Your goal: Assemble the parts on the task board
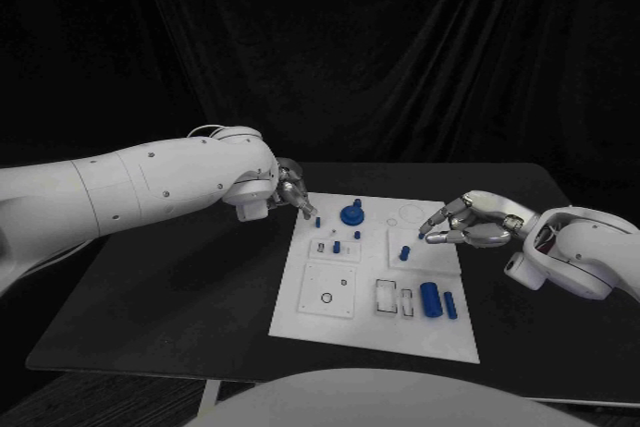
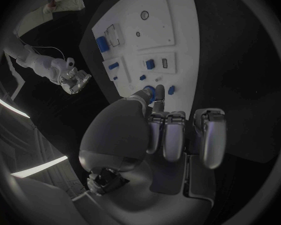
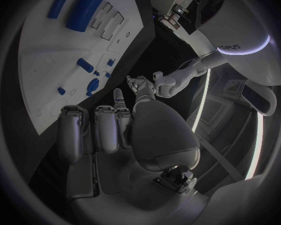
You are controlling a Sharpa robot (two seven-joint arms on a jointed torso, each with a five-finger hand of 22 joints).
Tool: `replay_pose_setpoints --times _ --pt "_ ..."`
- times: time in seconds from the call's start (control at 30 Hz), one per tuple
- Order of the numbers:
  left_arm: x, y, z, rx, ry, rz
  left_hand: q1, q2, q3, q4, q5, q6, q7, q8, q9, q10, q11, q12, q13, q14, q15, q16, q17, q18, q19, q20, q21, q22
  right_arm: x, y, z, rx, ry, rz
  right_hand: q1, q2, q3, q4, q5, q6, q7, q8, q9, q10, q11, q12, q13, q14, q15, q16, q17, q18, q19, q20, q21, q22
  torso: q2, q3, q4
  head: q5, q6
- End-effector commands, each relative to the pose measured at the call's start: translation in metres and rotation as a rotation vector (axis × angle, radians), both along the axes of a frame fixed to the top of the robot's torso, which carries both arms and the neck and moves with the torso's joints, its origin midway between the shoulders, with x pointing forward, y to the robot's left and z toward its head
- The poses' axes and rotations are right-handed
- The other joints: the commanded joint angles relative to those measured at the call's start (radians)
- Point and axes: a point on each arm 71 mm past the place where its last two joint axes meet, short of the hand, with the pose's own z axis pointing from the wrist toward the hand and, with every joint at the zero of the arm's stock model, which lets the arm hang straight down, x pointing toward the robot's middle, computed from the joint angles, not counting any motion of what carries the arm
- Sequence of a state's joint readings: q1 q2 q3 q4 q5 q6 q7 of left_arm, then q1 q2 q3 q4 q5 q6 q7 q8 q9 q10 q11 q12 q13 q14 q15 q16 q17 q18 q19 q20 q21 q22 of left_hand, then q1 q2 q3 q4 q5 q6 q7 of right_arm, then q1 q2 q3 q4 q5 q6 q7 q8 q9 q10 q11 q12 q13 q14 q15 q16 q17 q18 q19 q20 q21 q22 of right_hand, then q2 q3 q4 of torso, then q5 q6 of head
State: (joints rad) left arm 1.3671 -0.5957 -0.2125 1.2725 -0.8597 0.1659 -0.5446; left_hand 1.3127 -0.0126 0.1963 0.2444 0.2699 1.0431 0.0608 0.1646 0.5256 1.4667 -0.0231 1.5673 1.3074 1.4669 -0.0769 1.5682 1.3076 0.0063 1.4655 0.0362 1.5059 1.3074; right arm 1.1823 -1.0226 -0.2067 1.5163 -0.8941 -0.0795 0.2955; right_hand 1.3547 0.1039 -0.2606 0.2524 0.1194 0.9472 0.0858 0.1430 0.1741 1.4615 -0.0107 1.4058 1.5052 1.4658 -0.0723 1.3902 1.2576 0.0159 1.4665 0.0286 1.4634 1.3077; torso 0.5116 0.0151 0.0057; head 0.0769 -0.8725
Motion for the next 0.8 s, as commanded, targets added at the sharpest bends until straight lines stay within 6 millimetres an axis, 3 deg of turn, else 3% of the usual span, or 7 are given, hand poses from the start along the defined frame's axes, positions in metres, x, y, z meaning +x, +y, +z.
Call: replay_pose_setpoints --times 0.03,0.23,0.4,0.5,0.8 --pt "0.012 0.0 0.004 -0.025 -0.066 0.011 -0.015 0.001 0.0 0.01 -0.013 -0.022 0.005 -0.005 -0.009 0.104 0.007 0.003 0.263 0.104 0.003 0.003 0.263 0.009 0.08 -0.001 0.004 0.235 0.0 0.0 0.001 0.012 -0.026 -0.008 0.016 0.024 -0.001 -0.005 0.003 0.005 0.0 -0.002 -0.001 0.039 0.0 0.0 -0.156 0.048 -0.005 -0.004 -0.001 0.012 0.054 0.005 -0.001 0.226 0.0 0.0001 0.0003 -0.002 0.0" --pt "0.024 0.002 0.004 -0.028 -0.094 0.037 0.008 -0.008 0.003 -0.009 -0.059 -0.024 0.009 -0.009 -0.028 0.104 0.012 0.003 0.263 0.104 0.008 0.003 0.263 0.008 0.081 0.004 0.006 0.237 0.001 0.002 0.001 0.014 -0.029 -0.006 0.016 0.025 -0.001 -0.006 0.004 0.006 0.0 -0.002 0.0 0.039 0.0 -0.001 -0.157 0.048 -0.004 -0.005 -0.002 0.012 0.054 0.005 -0.001 0.226 0.001 0.0 -0.0001 -0.001 0.0" --pt "0.031 0.0 0.002 -0.008 -0.095 0.058 0.021 -0.018 0.001 -0.024 -0.067 -0.02 0.009 -0.008 -0.036 0.104 0.012 0.003 0.263 0.104 0.008 0.003 0.263 0.009 0.081 0.005 0.005 0.237 0.002 0.004 0.0 0.013 -0.025 -0.001 0.017 0.025 -0.001 -0.006 0.005 0.006 0.0 -0.002 -0.001 0.039 0.0 -0.001 -0.157 0.048 -0.004 -0.004 -0.002 0.012 0.054 0.005 0.0 0.226 0.001 0.0 -0.0008 0.005 0.0" --pt "0.035 -0.002 -0.001 0.014 -0.081 0.069 -0.001 -0.023 -0.016 -0.013 -0.065 -0.016 0.012 -0.009 -0.044 0.104 0.014 0.003 0.263 0.104 0.01 0.003 0.263 0.009 0.081 0.006 0.003 0.236 0.002 0.005 0.0 0.011 -0.019 0.002 0.017 0.025 -0.001 -0.006 0.005 0.006 0.0 -0.002 -0.001 0.039 0.0 -0.001 -0.157 0.048 -0.004 -0.004 -0.002 0.012 0.054 0.005 0.0 0.226 0.001 -0.0005 -0.0004 0.006 0.0" --pt "0.043 -0.01 -0.011 0.097 -0.009 0.065 -0.018 -0.037 -0.046 -0.011 -0.103 -0.019 0.015 -0.015 -0.062 0.104 0.017 0.003 0.263 0.104 0.012 0.003 0.263 0.011 0.077 0.008 -0.006 0.233 0.003 0.006 -0.001 0.007 -0.009 0.006 0.017 0.025 -0.002 -0.007 0.006 0.006 0.001 -0.002 -0.001 0.039 0.001 -0.001 -0.157 0.048 -0.004 -0.005 -0.002 0.012 0.055 0.005 0.0 0.226 0.001 0.0001 0.0001 0.005 0.0"
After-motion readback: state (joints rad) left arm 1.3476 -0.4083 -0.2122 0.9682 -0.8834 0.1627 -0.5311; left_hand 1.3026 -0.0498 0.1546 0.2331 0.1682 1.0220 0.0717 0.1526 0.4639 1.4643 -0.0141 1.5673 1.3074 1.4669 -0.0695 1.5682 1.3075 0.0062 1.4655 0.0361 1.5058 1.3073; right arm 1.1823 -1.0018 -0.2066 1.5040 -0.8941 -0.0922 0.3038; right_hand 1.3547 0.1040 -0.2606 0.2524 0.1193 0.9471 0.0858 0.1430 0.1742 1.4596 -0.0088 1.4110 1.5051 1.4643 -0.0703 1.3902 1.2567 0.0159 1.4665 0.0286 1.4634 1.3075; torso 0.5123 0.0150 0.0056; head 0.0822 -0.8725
